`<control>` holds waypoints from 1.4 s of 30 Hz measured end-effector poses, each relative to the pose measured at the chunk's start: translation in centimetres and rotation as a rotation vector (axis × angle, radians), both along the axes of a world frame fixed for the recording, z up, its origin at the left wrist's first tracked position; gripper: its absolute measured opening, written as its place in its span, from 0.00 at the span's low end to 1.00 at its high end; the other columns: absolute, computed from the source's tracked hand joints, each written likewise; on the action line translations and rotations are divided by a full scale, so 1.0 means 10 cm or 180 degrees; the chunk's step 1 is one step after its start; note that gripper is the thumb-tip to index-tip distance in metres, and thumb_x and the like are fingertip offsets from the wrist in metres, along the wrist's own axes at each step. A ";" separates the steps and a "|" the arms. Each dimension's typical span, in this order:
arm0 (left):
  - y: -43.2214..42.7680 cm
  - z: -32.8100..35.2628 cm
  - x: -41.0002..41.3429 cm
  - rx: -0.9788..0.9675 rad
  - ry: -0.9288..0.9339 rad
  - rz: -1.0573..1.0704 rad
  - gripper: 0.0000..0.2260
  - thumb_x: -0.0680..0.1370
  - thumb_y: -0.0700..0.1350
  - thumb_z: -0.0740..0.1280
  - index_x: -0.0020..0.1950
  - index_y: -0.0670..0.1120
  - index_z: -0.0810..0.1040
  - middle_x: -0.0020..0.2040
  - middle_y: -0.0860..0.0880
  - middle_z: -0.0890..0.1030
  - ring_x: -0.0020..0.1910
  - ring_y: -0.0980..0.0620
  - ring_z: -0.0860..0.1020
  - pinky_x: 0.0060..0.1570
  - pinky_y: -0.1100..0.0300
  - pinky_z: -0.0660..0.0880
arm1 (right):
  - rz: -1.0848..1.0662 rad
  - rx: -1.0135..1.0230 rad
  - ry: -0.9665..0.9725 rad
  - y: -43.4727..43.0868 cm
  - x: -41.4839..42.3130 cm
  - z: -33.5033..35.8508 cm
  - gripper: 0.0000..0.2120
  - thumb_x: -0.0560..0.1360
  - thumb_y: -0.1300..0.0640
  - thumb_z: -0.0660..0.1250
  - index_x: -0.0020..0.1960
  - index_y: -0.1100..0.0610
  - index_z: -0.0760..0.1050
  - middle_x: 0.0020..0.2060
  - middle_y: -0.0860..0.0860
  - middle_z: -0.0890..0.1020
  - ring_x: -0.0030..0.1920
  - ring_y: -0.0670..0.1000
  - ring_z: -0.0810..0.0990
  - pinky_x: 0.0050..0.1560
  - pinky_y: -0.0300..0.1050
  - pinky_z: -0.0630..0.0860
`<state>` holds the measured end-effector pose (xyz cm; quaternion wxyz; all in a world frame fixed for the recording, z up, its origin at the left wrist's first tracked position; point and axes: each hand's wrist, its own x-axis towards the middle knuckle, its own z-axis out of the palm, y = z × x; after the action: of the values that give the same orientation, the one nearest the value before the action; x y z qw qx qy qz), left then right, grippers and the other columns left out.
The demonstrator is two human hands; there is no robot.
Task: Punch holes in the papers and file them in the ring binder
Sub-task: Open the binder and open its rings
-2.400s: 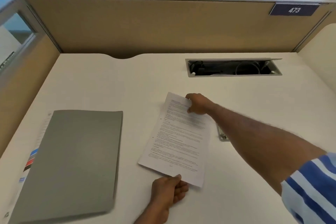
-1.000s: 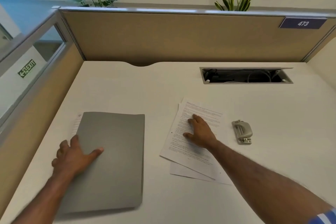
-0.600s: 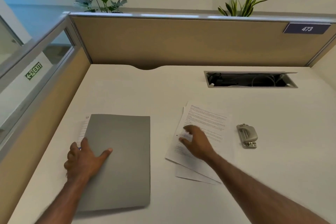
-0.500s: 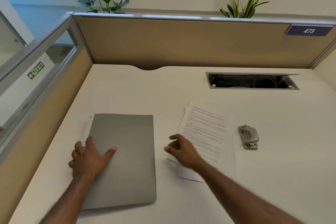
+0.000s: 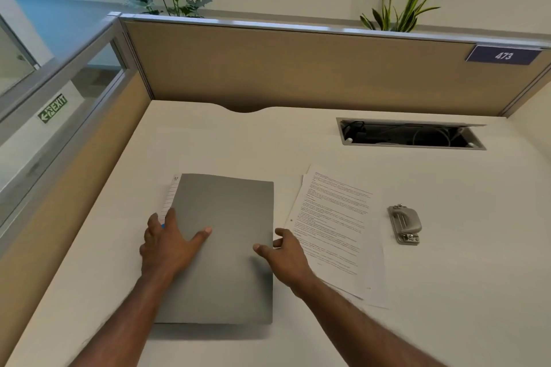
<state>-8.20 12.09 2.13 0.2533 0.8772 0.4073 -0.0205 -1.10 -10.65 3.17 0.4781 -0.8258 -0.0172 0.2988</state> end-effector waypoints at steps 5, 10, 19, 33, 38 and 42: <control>0.05 0.05 -0.19 -0.0392 -0.0158 -0.0573 0.50 0.65 0.72 0.68 0.79 0.52 0.51 0.80 0.47 0.47 0.78 0.43 0.51 0.75 0.46 0.55 | 0.0023 -0.0081 -0.0030 -0.04 0.00 -0.01 0.34 0.73 0.47 0.72 0.73 0.56 0.63 0.63 0.51 0.75 0.55 0.47 0.76 0.52 0.37 0.73; 0.18 0.01 -0.52 -0.0418 -0.0031 -0.1351 0.55 0.58 0.76 0.67 0.79 0.57 0.51 0.80 0.55 0.42 0.78 0.54 0.42 0.76 0.49 0.52 | -0.0227 -0.0015 -0.0014 -0.06 -0.04 -0.02 0.32 0.71 0.47 0.73 0.70 0.54 0.65 0.63 0.52 0.75 0.56 0.48 0.75 0.53 0.41 0.72; 0.15 0.02 -0.60 -0.0395 -0.0271 -0.1263 0.58 0.56 0.75 0.70 0.79 0.55 0.50 0.80 0.54 0.44 0.79 0.53 0.46 0.75 0.49 0.55 | -0.0036 -0.0216 -0.0290 -0.04 -0.17 0.06 0.33 0.70 0.44 0.73 0.69 0.52 0.64 0.67 0.53 0.72 0.65 0.53 0.74 0.63 0.47 0.74; -0.03 -0.05 -0.72 0.0560 -0.0021 -0.2463 0.66 0.51 0.83 0.63 0.78 0.54 0.40 0.78 0.52 0.35 0.76 0.50 0.30 0.74 0.47 0.32 | -0.0731 0.0243 0.0210 -0.18 -0.15 0.02 0.25 0.73 0.51 0.72 0.66 0.52 0.67 0.62 0.52 0.74 0.58 0.51 0.75 0.54 0.43 0.72; -0.21 -0.18 -0.99 0.0901 0.0194 -0.2692 0.63 0.53 0.84 0.57 0.79 0.53 0.41 0.78 0.47 0.32 0.76 0.43 0.30 0.73 0.42 0.33 | -0.0520 0.0163 0.0149 -0.22 -0.18 -0.03 0.24 0.73 0.51 0.71 0.65 0.53 0.67 0.59 0.51 0.74 0.56 0.50 0.75 0.50 0.39 0.71; -0.19 -0.14 -1.06 0.0973 -0.0411 -0.2783 0.44 0.71 0.74 0.58 0.76 0.44 0.63 0.78 0.40 0.57 0.78 0.42 0.49 0.72 0.44 0.46 | -0.0341 0.0176 0.0003 -0.22 -0.23 -0.04 0.22 0.76 0.46 0.68 0.65 0.53 0.68 0.57 0.49 0.76 0.56 0.49 0.77 0.53 0.41 0.74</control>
<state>-18.79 10.17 0.71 0.1136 0.9933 -0.0188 -0.0105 -3.37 -12.81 2.78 0.5160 -0.8118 0.0191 0.2726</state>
